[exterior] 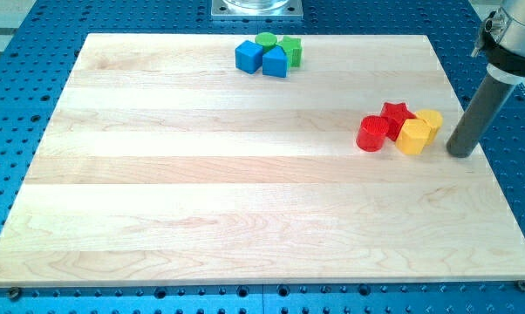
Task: Tap the right side of the heart
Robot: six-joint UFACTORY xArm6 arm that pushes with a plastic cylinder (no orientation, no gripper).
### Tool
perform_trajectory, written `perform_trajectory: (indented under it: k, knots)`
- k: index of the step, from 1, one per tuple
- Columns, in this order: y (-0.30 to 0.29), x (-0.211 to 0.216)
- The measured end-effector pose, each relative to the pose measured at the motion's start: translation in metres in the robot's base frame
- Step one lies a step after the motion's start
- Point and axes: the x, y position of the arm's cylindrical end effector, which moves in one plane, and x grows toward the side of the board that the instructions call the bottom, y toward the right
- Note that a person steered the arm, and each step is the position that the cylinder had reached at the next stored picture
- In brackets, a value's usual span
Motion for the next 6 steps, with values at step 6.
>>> perform_trajectory:
  k: [6]
  knots:
    - [-0.019, -0.003]
